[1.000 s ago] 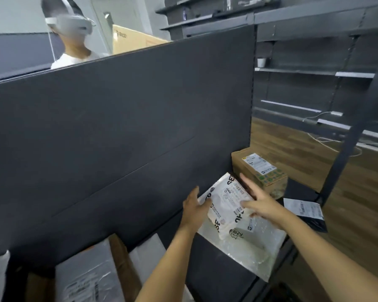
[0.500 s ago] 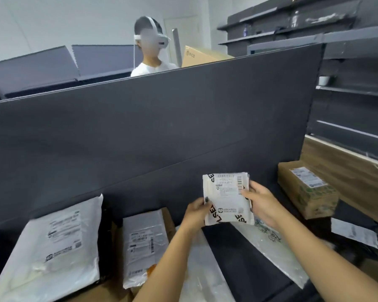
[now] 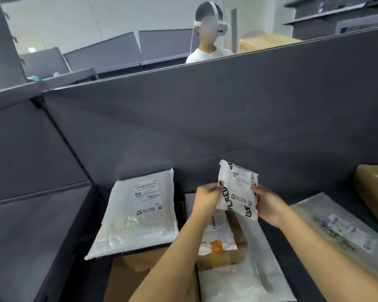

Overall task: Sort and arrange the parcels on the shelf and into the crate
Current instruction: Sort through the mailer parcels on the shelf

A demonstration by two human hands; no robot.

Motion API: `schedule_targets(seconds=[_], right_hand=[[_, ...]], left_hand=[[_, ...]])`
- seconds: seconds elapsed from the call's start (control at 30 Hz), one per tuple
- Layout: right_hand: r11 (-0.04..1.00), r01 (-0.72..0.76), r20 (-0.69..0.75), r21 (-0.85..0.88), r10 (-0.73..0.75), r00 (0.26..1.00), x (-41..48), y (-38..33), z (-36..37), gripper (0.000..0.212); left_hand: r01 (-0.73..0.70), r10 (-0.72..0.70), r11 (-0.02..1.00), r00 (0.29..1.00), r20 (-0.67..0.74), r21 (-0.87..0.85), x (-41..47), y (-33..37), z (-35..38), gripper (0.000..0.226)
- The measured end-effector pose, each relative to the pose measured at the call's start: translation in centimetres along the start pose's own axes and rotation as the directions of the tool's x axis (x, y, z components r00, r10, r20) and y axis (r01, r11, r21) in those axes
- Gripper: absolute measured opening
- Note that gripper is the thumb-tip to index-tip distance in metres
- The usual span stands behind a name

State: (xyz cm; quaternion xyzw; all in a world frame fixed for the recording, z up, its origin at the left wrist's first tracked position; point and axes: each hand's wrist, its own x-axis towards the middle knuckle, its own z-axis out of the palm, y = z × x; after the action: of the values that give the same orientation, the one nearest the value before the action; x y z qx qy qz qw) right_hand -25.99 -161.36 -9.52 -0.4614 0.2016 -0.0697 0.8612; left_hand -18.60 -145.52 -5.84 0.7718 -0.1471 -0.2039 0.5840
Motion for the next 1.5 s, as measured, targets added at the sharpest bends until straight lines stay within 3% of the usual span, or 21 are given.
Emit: schedule_targets(seconds=[0.13,0.33,0.57,0.73,0.83,0.87,0.9,0.93,0.97,1.0,1.07,1.1,1.13,1.23,1.3,1.37,1.5], right_hand=[[0.999,0.033,0.05,-0.018,-0.032,0.998,0.2,0.3,3.4,0.037],[0.963,0.118,-0.051,-0.242,-0.134,0.99,0.6,-0.9,6.3,0.031],[0.885,0.033,-0.195,-0.465,-0.139,0.971,2.2,-0.4,7.6,0.023],[0.786,0.012,-0.217,-0.619,-0.186,0.958,2.8,-1.2,9.2,0.021],[0.659,0.013,-0.148,-0.752,-0.188,0.971,3.0,-1.5,9.7,0.039],[0.616,0.015,-0.125,-0.787,-0.182,0.975,3.1,-1.6,9.9,0.044],[0.582,0.022,-0.1,-0.813,-0.177,0.979,3.0,-1.5,10.1,0.047],[0.555,0.035,-0.075,-0.831,-0.173,0.982,3.1,-1.5,10.2,0.048],[0.534,0.05,-0.054,-0.844,-0.178,0.983,3.2,-1.3,10.2,0.049],[0.525,0.062,-0.045,-0.849,-0.19,0.981,3.4,-1.0,10.0,0.05],[0.535,0.066,-0.062,-0.842,-0.219,0.974,3.8,-0.3,9.3,0.052],[0.544,0.06,-0.08,-0.837,-0.23,0.97,4.0,0.1,8.7,0.052],[0.561,0.052,-0.098,-0.827,-0.234,0.967,4.1,0.6,8.1,0.054],[0.647,-0.001,-0.161,-0.763,-0.189,0.969,4.6,2.4,6.1,0.057],[0.669,-0.028,-0.172,-0.742,-0.149,0.974,4.9,3.6,5.2,0.041],[0.692,-0.055,-0.156,-0.719,-0.084,0.984,5.2,4.7,4.5,0.035],[0.737,-0.069,-0.091,-0.672,0.01,0.996,6.2,6.3,4.3,0.045]], left_hand=[[-0.013,0.012,1.0,0.999,-0.043,-0.01,0.3,-0.5,-2.6,0.023],[0.201,-0.209,0.974,0.975,-0.078,-0.104,1.4,-1.1,-4.2,0.018],[0.284,-0.28,0.958,0.957,-0.076,0.046,2.6,-0.7,-4.2,0.032],[0.239,-0.222,0.959,0.967,-0.122,0.152,3.6,-1.4,-4.0,0.035],[0.255,-0.225,0.961,0.947,-0.23,0.108,4.0,-2.5,-3.7,0.027],[0.263,-0.25,0.965,0.919,-0.304,0.002,4.5,-2.9,-3.8,0.019],[0.29,-0.228,0.93,0.937,-0.266,0.225,5.0,-3.4,-3.6,0.014],[0.208,-0.106,0.816,0.971,-0.213,0.539,5.0,-4.1,-3.4,0.016],[0.167,-0.046,0.74,0.979,-0.199,0.652,5.3,-4.2,-3.4,0.021],[0.161,-0.031,0.733,0.979,-0.204,0.66,5.4,-4.1,-3.3,0.026],[0.16,-0.062,0.868,0.974,-0.218,0.471,4.8,-3.8,-2.7,0.027],[0.195,-0.136,0.966,0.942,-0.305,0.17,4.7,-3.4,-2.6,0.024],[0.204,-0.178,0.978,0.92,-0.35,0.039,4.1,-3.1,-2.6,0.025],[0.208,-0.145,0.935,0.963,-0.228,0.286,3.9,-3.1,-1.9,0.04],[0.235,-0.168,0.915,0.961,-0.219,0.329,4.0,-3.6,-1.5,0.049],[0.268,-0.205,0.911,0.954,-0.219,0.314,4.0,-4.3,-1.1,0.059],[0.266,-0.245,0.947,0.961,-0.131,0.181,3.8,-6.7,-0.3,0.076]])
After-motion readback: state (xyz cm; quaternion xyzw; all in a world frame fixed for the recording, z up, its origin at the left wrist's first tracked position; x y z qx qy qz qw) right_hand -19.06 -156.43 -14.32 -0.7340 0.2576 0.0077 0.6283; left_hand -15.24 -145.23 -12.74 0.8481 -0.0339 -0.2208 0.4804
